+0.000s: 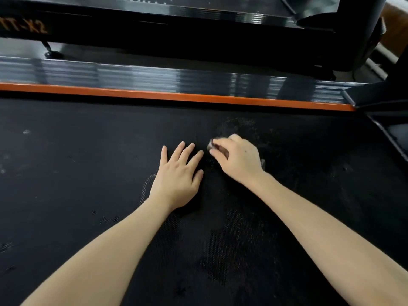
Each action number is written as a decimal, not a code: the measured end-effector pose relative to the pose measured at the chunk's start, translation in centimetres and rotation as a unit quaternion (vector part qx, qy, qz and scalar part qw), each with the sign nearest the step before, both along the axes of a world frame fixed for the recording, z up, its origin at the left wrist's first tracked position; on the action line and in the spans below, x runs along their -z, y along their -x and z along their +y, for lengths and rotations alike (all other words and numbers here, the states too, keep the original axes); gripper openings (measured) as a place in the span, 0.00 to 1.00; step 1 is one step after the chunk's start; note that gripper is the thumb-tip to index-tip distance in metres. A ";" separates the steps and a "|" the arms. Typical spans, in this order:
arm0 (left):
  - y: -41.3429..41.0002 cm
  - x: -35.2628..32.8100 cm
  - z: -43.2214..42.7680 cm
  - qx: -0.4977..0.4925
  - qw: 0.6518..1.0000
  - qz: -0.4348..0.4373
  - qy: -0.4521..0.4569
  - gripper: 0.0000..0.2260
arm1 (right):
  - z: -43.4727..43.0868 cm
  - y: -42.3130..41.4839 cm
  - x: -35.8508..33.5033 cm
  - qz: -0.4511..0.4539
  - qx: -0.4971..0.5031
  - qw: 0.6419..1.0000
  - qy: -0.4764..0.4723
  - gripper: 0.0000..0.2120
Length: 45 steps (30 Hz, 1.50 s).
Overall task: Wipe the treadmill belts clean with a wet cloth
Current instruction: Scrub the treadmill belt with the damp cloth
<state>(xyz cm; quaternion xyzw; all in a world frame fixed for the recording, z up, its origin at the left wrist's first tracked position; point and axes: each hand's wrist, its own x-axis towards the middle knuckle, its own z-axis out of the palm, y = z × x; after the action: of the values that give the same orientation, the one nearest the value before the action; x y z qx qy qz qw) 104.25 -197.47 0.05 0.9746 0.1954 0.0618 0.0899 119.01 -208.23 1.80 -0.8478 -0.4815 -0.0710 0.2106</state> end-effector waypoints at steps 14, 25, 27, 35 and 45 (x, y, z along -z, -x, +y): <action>0.0 0.0 0.0 -0.005 1.000 0.011 -0.003 0.23 | -1.3 0.7 0.2 -0.035 0.141 0.989 0.000 0.15; 0.0 -0.2 0.1 -0.003 1.000 0.009 -0.006 0.23 | -16.8 13.9 0.0 -0.034 -0.092 0.994 -0.046 0.11; 0.6 -0.9 -0.2 -0.003 1.000 -0.003 -0.005 0.22 | -16.5 14.0 0.3 -0.034 -0.066 0.996 -0.056 0.11; 13.9 -3.1 -3.1 0.041 0.995 -0.089 -0.027 0.21 | -15.9 15.6 -0.1 -0.022 0.034 0.998 -0.041 0.13; 21.9 -0.4 -1.8 0.004 1.000 -0.001 -0.017 0.26 | -13.8 27.1 -0.9 0.044 0.003 0.999 -0.012 0.11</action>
<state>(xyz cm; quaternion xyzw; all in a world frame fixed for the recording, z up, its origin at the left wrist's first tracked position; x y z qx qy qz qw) 82.36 -199.27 0.50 0.9767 0.1905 0.0659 0.0738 91.95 -222.03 2.67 -0.8487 -0.4686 -0.0402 0.2420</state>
